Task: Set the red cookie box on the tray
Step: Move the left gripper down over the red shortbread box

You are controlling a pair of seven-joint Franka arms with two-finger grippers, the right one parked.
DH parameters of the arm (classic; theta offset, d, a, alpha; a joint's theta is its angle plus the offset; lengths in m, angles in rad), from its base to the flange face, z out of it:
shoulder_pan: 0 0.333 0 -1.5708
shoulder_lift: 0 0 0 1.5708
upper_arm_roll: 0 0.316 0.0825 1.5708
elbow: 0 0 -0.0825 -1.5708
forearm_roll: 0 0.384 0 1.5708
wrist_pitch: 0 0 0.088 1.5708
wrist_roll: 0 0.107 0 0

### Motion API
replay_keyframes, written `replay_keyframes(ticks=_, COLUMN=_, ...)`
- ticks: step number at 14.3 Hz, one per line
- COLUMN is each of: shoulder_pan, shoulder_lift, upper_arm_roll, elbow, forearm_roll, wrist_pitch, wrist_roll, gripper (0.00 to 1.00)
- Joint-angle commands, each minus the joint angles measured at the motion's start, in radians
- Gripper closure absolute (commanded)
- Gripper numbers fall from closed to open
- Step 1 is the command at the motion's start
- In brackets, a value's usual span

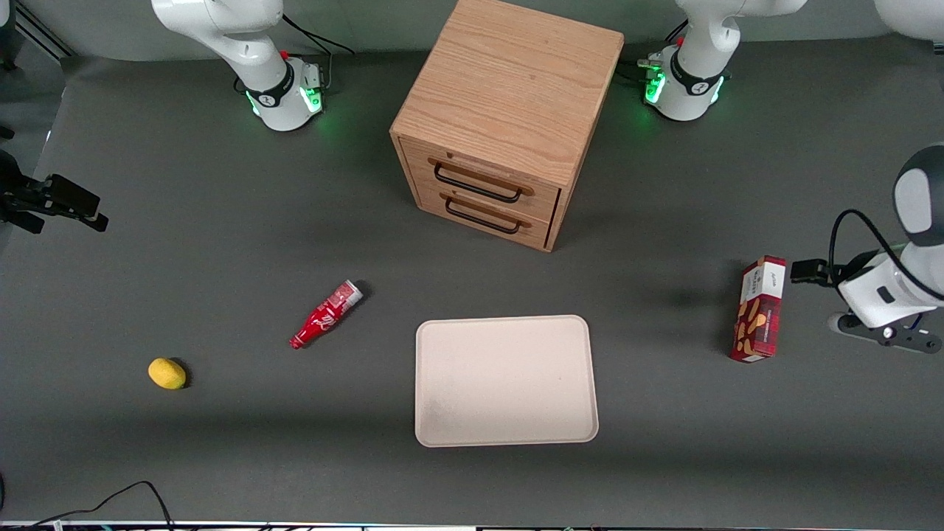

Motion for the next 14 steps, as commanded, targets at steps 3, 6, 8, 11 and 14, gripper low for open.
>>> replay_keyframes(ticks=3, shoulder_pan=-0.002, shoulder_lift=-0.006, upper_arm_roll=0.022, elbow=-0.22, forearm_roll=-0.043, wrist_pitch=0.272, wrist_roll=0.094, gripper=0.0)
replay_keyframes(ticks=6, shoulder_pan=-0.003, shoulder_lift=0.049, upper_arm_roll=0.022, elbow=-0.257, forearm_roll=-0.105, wrist_pitch=0.38, wrist_roll=0.164, gripper=0.0)
replay_keyframes(ticks=8, shoulder_pan=-0.003, shoulder_lift=0.084, upper_arm_roll=0.022, elbow=-0.276, forearm_roll=-0.13, wrist_pitch=0.455, wrist_roll=0.207, gripper=0.0)
replay_keyframes(ticks=11, shoulder_pan=-0.006, shoulder_lift=0.111, upper_arm_roll=0.021, elbow=-0.317, forearm_roll=-0.142, wrist_pitch=0.561, wrist_roll=0.217, gripper=0.0)
replay_keyframes(ticks=14, shoulder_pan=-0.008, shoulder_lift=0.12, upper_arm_roll=0.019, elbow=-0.33, forearm_roll=-0.161, wrist_pitch=0.586, wrist_roll=0.217, gripper=0.0)
